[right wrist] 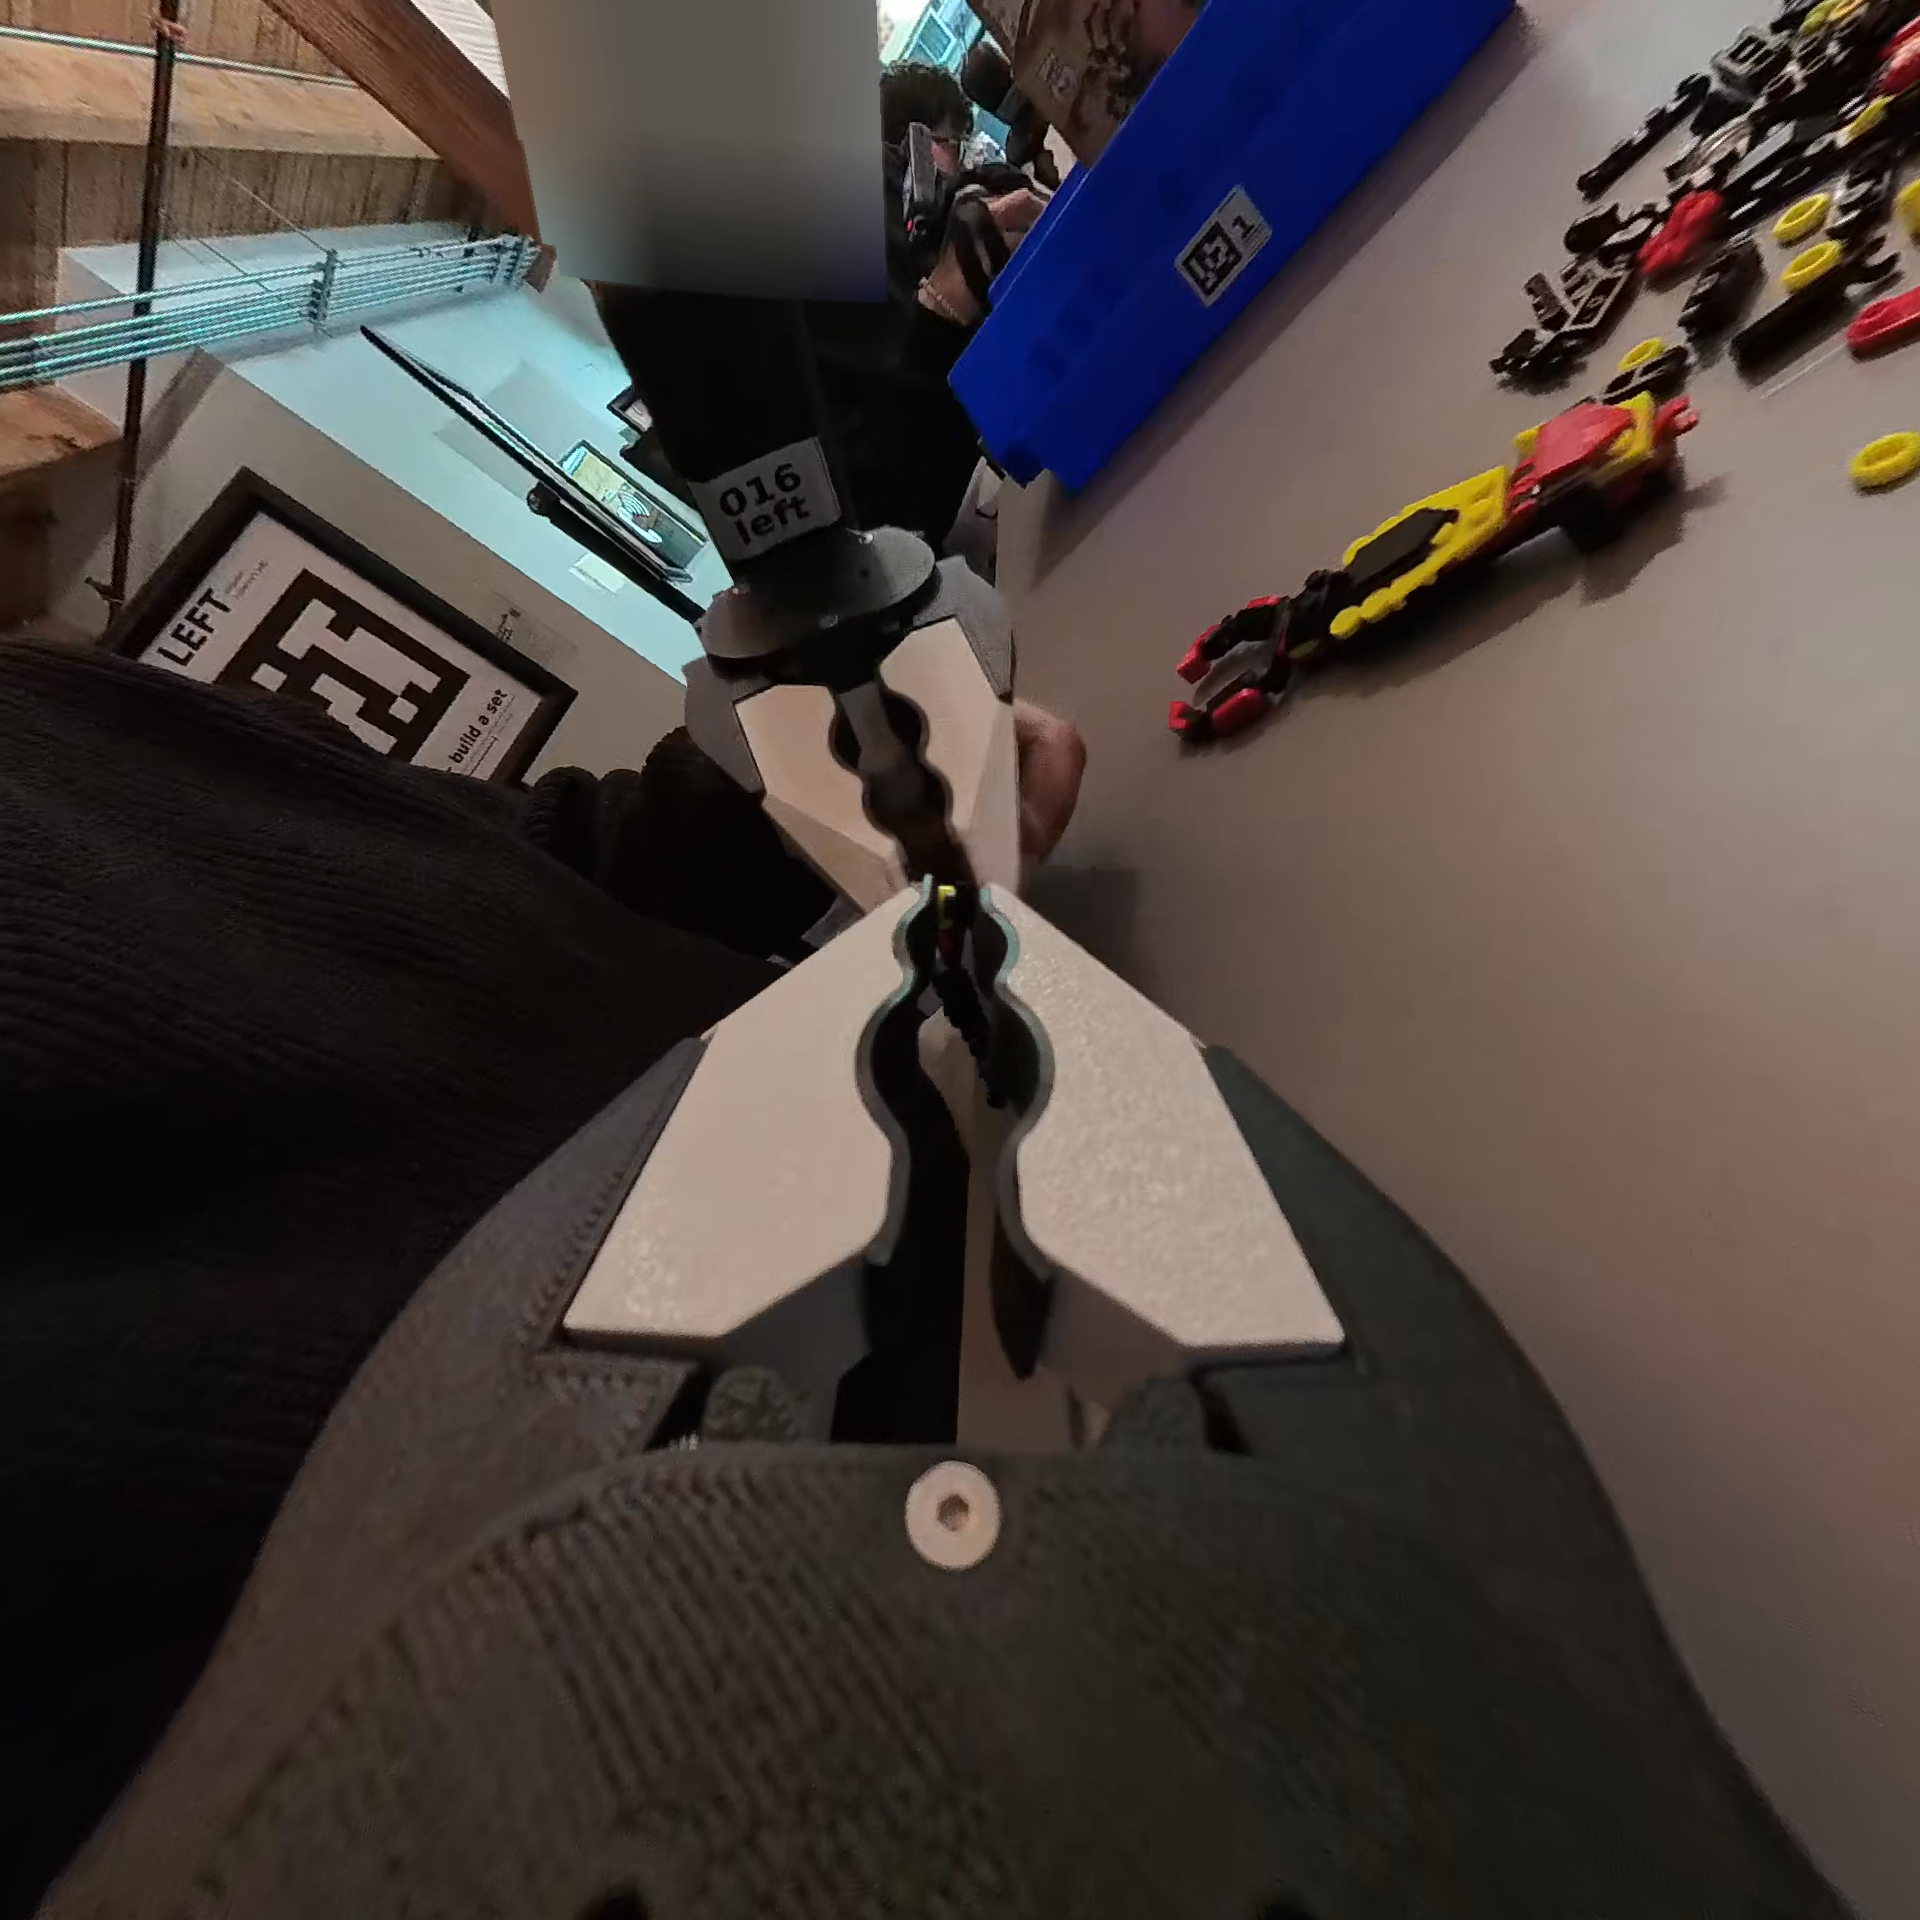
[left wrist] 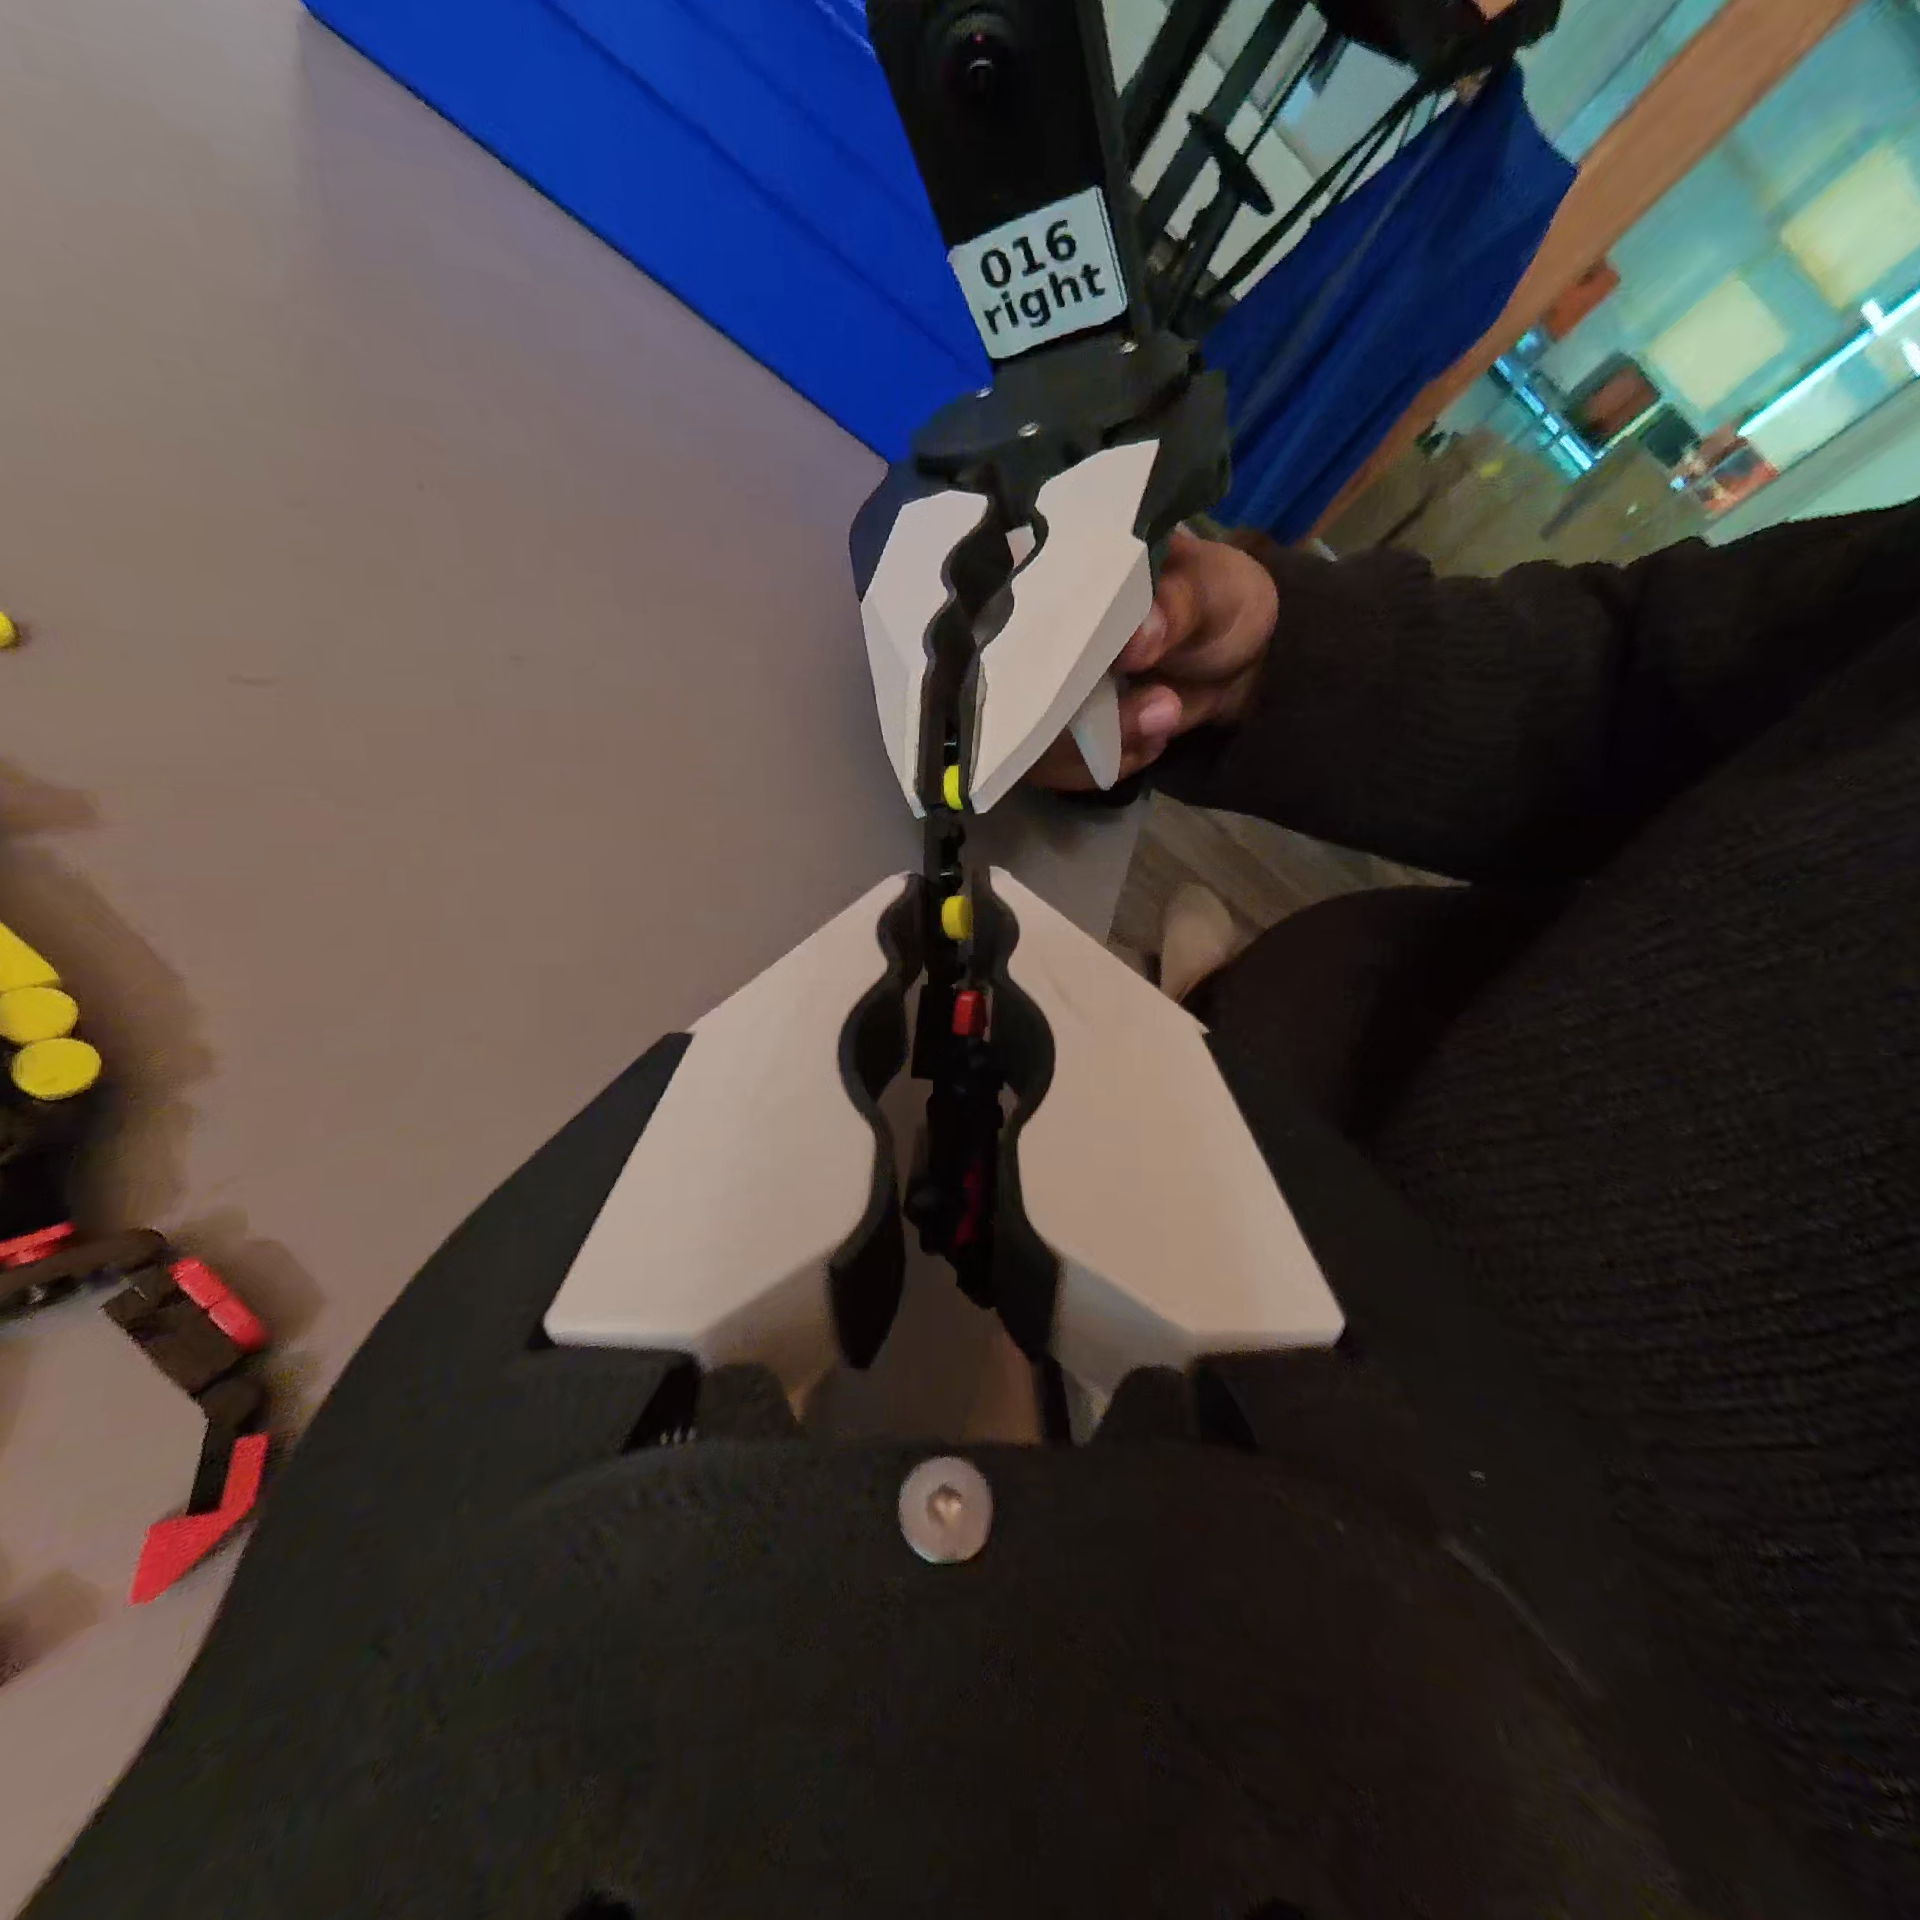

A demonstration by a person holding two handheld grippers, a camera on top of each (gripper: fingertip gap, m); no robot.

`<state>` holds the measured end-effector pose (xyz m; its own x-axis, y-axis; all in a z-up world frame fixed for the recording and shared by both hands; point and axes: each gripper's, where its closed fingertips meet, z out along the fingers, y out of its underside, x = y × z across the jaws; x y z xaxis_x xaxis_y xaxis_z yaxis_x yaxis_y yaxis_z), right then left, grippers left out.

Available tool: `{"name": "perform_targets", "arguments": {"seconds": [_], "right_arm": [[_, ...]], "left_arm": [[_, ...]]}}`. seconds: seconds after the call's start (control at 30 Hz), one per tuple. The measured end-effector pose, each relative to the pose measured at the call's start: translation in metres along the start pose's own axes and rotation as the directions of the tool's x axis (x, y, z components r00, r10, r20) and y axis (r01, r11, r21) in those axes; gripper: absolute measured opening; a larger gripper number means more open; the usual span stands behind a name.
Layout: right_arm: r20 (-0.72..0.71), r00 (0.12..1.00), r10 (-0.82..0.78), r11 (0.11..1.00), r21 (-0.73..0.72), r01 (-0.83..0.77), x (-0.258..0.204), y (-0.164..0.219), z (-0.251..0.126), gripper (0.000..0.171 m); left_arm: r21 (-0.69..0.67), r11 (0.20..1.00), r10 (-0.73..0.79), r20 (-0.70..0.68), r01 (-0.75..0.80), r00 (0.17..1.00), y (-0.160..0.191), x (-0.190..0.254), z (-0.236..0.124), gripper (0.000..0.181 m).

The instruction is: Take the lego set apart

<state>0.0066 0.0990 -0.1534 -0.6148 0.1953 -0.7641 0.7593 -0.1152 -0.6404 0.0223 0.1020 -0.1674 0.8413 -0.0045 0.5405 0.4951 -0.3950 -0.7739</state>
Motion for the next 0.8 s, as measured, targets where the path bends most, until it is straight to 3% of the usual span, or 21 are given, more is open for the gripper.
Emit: {"name": "perform_targets", "arguments": {"seconds": [0.33, 0.53, 0.6, 0.63, 0.7, 0.8], "right_arm": [[-0.036, 0.997, 0.072, 0.991, 0.116, -0.068, 0.003, -0.022, -0.003, 0.004], [0.049, 0.982, 0.180, 0.973, 0.141, -0.185, -0.009, -0.025, -0.001, 0.004], [0.104, 0.961, 0.258, 0.906, 0.319, -0.277, -0.002, -0.056, -0.032, 0.005], [0.036, 0.967, 0.253, 0.893, 0.376, -0.248, 0.012, -0.064, -0.055, 0.004], [-0.220, 0.965, 0.142, 0.946, 0.317, -0.067, 0.031, -0.056, -0.075, 0.005], [-0.314, 0.949, 0.023, 0.985, 0.171, 0.033, 0.023, -0.043, -0.053, 0.005]], "left_arm": [[0.081, 0.965, -0.242, -0.075, 0.248, 0.967, -0.019, -0.006, -0.003, 0.006], [0.042, 0.981, -0.185, -0.127, 0.191, 0.975, -0.020, 0.004, -0.013, 0.006], [-0.049, 0.992, -0.121, -0.078, 0.118, 0.990, 0.001, -0.002, -0.020, 0.005], [-0.040, 0.994, -0.099, -0.032, 0.098, 0.995, 0.004, -0.011, -0.026, 0.005], [0.080, 0.979, -0.180, -0.090, 0.187, 0.980, -0.022, -0.009, -0.039, 0.004], [0.099, 0.982, -0.157, -0.055, 0.161, 0.986, -0.029, -0.015, -0.040, 0.004]]}}
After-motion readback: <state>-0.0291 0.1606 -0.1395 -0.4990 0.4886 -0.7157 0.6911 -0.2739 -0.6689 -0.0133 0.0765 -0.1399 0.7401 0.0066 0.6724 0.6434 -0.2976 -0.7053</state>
